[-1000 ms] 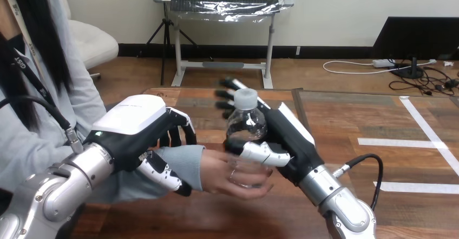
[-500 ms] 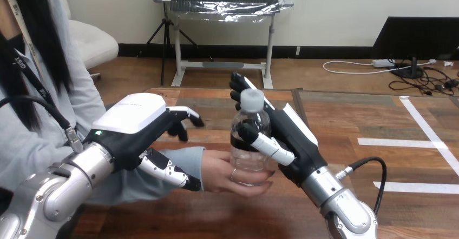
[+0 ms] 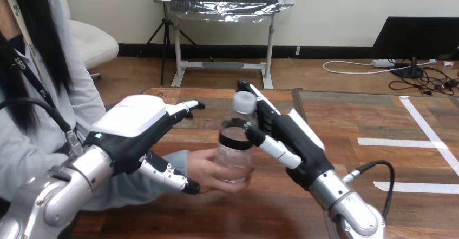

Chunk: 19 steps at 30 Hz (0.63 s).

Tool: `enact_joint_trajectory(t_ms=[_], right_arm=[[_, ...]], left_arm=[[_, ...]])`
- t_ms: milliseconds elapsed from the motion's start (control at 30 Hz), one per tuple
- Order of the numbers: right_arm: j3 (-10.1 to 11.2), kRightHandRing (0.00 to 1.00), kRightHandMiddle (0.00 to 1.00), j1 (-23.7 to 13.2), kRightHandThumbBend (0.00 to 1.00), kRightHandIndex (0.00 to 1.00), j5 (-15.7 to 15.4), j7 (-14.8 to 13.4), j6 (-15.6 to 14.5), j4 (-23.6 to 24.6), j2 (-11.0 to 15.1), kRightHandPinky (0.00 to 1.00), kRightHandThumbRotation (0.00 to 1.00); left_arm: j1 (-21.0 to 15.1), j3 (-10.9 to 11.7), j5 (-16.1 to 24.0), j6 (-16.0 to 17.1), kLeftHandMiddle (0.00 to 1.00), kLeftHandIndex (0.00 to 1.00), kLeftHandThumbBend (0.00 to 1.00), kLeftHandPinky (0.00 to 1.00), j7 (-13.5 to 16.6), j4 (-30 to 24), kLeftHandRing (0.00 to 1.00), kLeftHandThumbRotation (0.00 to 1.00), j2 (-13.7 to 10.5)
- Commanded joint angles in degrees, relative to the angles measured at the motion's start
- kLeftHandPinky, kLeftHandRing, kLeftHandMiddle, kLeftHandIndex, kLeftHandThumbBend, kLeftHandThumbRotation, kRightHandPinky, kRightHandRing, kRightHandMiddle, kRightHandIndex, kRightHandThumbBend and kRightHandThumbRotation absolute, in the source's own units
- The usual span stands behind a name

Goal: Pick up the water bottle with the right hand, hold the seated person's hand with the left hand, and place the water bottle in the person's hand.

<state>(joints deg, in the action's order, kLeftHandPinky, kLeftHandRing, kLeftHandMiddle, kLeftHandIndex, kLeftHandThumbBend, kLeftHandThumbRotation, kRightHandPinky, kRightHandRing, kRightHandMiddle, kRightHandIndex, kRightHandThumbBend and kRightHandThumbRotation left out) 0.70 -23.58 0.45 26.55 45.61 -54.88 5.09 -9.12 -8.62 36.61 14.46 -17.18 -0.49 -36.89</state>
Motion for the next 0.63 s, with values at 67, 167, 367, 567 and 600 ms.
enact_joint_trajectory(t_ms=[67, 167, 367, 567, 600], right_arm=[[1.34, 1.0, 0.99, -4.08, 1.0, 1.0, 1.76, -0.18, 1.93, 0.54, 1.4, 1.0, 0.81], [1.56, 1.0, 0.98, -3.98, 1.0, 1.0, 2.25, 0.02, 1.84, 0.54, 1.68, 1.0, 0.81], [1.84, 1.0, 0.97, -3.63, 1.0, 1.0, 2.3, -0.99, 2.15, 0.56, 2.34, 1.0, 0.81], [2.35, 1.0, 0.97, -3.43, 1.0, 1.0, 2.9, -0.6, 2.71, 0.28, 2.97, 1.0, 0.82], [2.41, 1.0, 0.97, -3.42, 1.0, 1.0, 2.93, -0.58, 2.81, 0.22, 3.03, 1.0, 0.82]], left_arm=[[-0.23, 0.75, 0.8, -0.26, 0.99, 0.99, 1.0, 0.92, 0.79, -2.27, 0.98, 0.45, -1.05], [0.13, 0.77, 1.02, 0.24, 1.0, 1.0, 1.0, 0.93, 1.31, -1.95, 0.99, 0.47, -1.24], [0.98, 1.0, 1.25, 0.85, 1.0, 1.0, 1.0, 0.94, 1.94, -1.7, 1.0, 0.52, -1.55], [1.94, 1.24, 1.48, 1.23, 1.0, 1.0, 1.0, 0.96, 2.6, -1.73, 1.0, 0.56, -1.65], [2.03, 1.27, 1.52, 1.36, 1.0, 1.0, 1.0, 0.96, 2.77, -1.63, 1.0, 0.57, -1.66]])
